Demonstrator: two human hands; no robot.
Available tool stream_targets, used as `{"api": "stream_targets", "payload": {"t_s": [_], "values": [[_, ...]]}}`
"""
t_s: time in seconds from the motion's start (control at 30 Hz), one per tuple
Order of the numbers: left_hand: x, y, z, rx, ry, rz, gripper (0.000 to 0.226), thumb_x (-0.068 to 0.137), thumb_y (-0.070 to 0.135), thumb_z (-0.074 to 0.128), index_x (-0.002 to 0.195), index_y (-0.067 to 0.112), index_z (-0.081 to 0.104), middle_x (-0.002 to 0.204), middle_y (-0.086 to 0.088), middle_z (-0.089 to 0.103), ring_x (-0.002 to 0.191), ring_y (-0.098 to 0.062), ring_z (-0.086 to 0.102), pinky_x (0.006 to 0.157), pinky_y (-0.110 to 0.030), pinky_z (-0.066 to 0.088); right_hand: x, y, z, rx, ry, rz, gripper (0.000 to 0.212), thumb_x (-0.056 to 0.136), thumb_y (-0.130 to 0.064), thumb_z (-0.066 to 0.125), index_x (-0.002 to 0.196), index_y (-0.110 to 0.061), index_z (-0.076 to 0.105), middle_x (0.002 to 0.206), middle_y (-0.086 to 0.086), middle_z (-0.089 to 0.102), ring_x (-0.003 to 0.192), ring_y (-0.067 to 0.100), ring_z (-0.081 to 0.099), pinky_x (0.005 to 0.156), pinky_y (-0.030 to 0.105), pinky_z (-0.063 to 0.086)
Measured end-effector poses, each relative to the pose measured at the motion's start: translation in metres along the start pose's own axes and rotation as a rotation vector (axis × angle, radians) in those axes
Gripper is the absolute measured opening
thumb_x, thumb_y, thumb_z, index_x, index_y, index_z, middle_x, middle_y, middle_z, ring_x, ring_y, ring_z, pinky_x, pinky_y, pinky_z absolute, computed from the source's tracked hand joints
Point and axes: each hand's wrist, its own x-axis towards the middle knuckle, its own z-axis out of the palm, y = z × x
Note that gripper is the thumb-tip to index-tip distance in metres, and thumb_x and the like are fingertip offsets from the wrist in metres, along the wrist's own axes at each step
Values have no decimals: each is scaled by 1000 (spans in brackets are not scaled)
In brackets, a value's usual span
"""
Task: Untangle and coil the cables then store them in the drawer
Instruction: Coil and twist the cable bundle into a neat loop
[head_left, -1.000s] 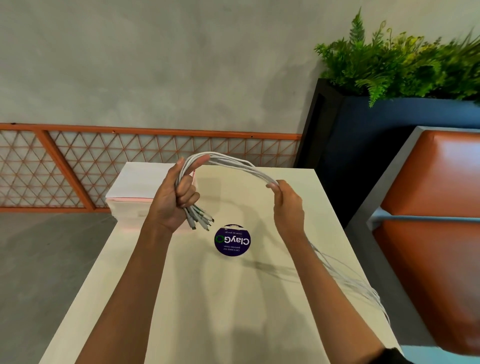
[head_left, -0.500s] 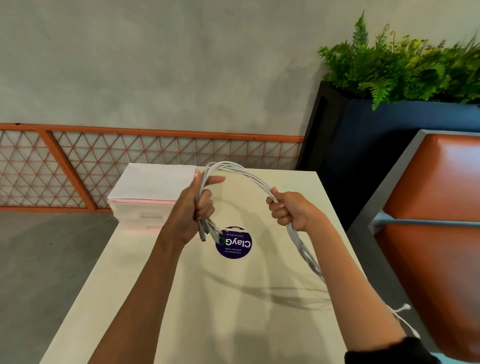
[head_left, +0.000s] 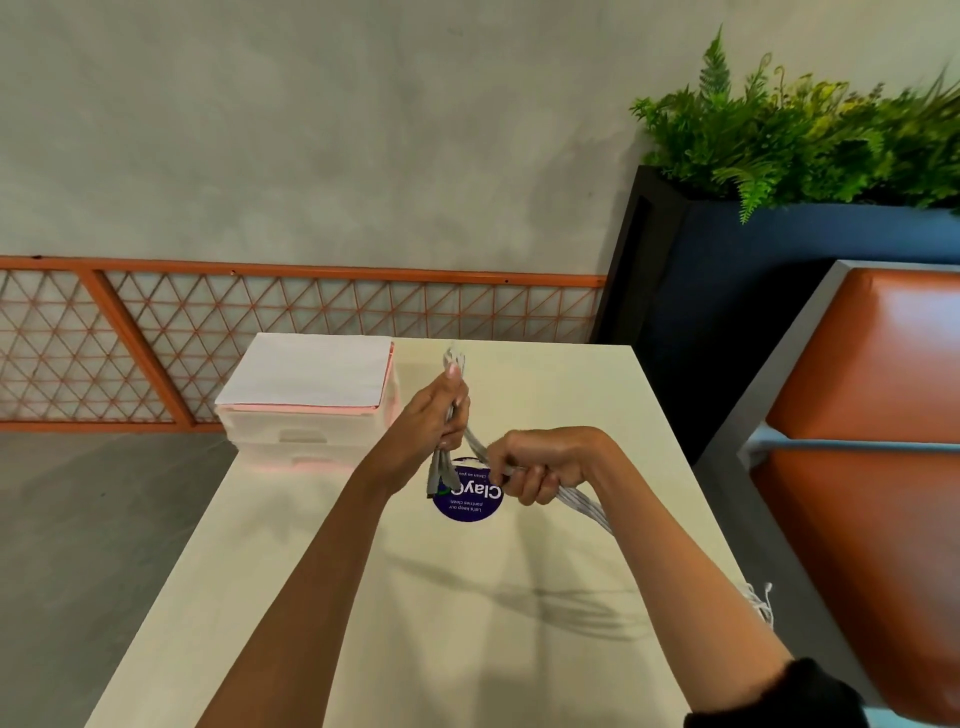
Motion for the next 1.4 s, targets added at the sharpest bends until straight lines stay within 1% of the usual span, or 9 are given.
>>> {"api": "stream_targets", "payload": {"t_s": [0.2, 0.47, 0.6, 0.67, 0.77, 0.87, 1.0, 1.17, 1.4], "values": [[5, -15, 10, 230, 46, -72, 53, 103, 42, 23, 84, 14, 64, 87, -5, 72, 80, -7, 68, 69, -12, 50, 0, -3, 11, -224, 35, -46, 27, 88, -4, 39, 64, -15, 38, 46, -8, 22, 36, 4, 15, 32, 13, 13], [11, -30, 17, 687, 90, -77, 48, 102, 46, 23, 69, 21, 47, 65, -7, 58, 68, -24, 60, 72, -34, 50, -14, -1, 10, -279, 138, -161, 20, 88, -2, 47, 75, -3, 62, 56, 0, 43, 39, 5, 32, 36, 14, 26], [9, -37, 10, 415, 103, -134, 49, 101, 47, 26, 78, 9, 47, 58, -7, 50, 54, -19, 53, 53, -29, 48, -28, 2, 0, -426, 197, -233, 8, 90, -15, 60, 87, -7, 61, 68, 4, 59, 59, 12, 57, 60, 20, 48], [6, -36, 3, 241, 121, -153, 47, 102, 45, 28, 76, 8, 43, 49, -3, 42, 41, -13, 43, 44, -24, 39, -37, 14, -12, -514, 239, -270, 19, 93, -30, 59, 96, -12, 58, 73, -1, 65, 72, 9, 60, 74, 21, 46], [5, -39, -9, 143, 95, -164, 51, 102, 46, 27, 64, 14, 36, 41, 1, 36, 37, -12, 38, 58, -30, 42, -39, 40, -22, -433, 261, -418, 23, 96, -37, 51, 97, -15, 59, 79, 1, 65, 82, 11, 61, 83, 27, 42], [3, -42, -15, 32, 41, -234, 55, 102, 47, 27, 59, 14, 37, 39, 1, 33, 38, -14, 37, 69, -33, 47, -33, 51, -17, -336, 383, -556, 30, 101, -34, 41, 101, -11, 61, 67, -2, 45, 61, 12, 42, 61, 21, 38], [-3, -40, -15, -32, -140, -357, 50, 101, 45, 31, 79, 4, 49, 50, -6, 47, 47, -17, 48, 55, -24, 48, -39, 42, -15, -461, 544, -631, 38, 101, -35, 39, 89, -14, 68, 58, -11, 35, 54, 3, 32, 55, 12, 31], [-1, -32, -8, -41, -224, -413, 53, 97, 49, 40, 81, 2, 59, 58, -9, 53, 52, -18, 53, 64, -28, 51, -46, 17, -12, -390, 465, -464, 44, 100, -37, 43, 66, -11, 55, 52, -1, 28, 43, 8, 20, 41, 18, 18], [0, -24, 0, -147, -263, -419, 49, 100, 44, 36, 71, 11, 59, 46, -1, 43, 40, -12, 42, 48, -23, 41, -47, -12, -10, -350, 376, -266, 40, 96, -23, 43, 57, -16, 41, 46, -6, 25, 39, 8, 14, 36, 17, 13]]}}
